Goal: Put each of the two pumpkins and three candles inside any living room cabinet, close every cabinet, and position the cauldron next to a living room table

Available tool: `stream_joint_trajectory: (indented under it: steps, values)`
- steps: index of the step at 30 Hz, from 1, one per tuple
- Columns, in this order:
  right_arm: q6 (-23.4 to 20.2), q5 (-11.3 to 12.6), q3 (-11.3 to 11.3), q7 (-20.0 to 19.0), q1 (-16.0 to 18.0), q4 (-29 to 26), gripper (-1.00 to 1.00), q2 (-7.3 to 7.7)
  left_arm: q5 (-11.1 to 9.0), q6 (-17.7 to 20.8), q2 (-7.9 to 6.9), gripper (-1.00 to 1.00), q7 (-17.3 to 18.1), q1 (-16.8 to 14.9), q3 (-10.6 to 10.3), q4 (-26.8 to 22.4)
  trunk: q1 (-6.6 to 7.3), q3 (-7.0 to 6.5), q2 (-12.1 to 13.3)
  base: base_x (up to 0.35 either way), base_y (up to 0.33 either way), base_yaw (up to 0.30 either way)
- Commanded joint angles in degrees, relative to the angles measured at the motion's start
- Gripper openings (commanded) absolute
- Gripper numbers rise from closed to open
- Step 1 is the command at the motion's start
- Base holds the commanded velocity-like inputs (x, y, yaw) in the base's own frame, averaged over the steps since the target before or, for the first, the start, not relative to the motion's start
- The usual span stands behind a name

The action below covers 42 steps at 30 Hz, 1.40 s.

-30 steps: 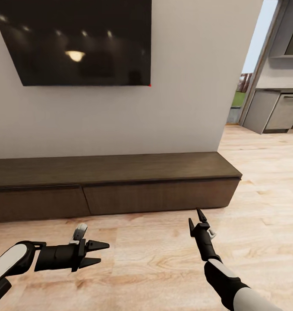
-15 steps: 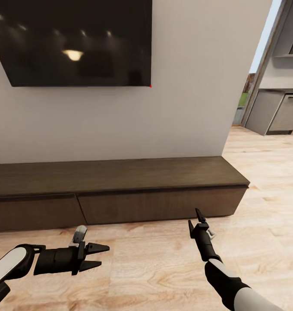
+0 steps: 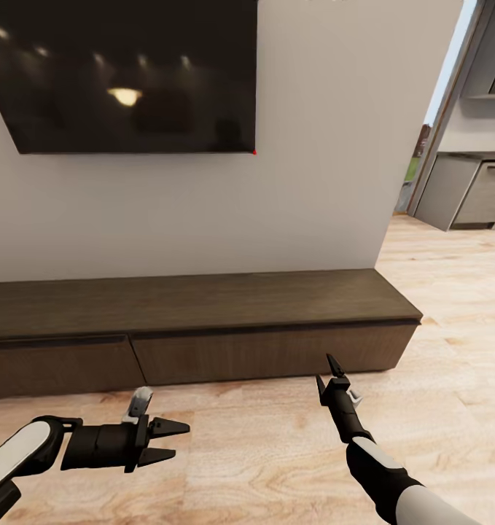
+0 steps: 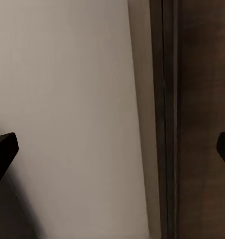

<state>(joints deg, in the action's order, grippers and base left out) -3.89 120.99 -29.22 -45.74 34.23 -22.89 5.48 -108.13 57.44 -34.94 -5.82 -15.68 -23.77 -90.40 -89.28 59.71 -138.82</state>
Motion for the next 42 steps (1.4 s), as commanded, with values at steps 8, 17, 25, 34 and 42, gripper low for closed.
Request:
stream_joint_trajectory:
  steps: [8,17,25,34,42]
  values:
    - [-0.3,0.5,-0.3,3.0,0.0,0.0,1.0,0.06,-0.6,0.0,-0.02,1.0,-0.6,0.0,-0.4,0.0,1.77,-1.39,3.2,0.0,0.0,0.0]
    - [-0.1,0.5,-0.3,4.1,0.0,0.0,1.0,-0.27,-0.6,0.0,-0.04,1.0,-0.6,0.0,-0.3,-0.2,2.65,-2.11,4.8,0.0,0.0,0.0]
    - [0.4,0.1,-0.3,4.4,0.0,0.1,1.0,-0.29,-0.8,0.0,-0.04,1.0,-0.6,0.0,-0.5,-0.1,2.65,-2.11,4.8,0.152,0.0,0.0]
    - [0.6,-0.1,-0.3,4.7,0.0,0.6,1.0,-0.29,-0.8,0.0,-0.04,1.0,-0.6,0.0,-0.4,-0.1,2.65,-2.11,4.8,0.209,0.0,0.0]
    - [3.2,-0.3,-0.3,5.0,0.0,1.1,1.0,-0.23,-0.8,0.0,-0.04,1.0,-0.6,0.0,-0.4,-0.2,2.65,-2.11,4.8,0.117,0.0,0.0]
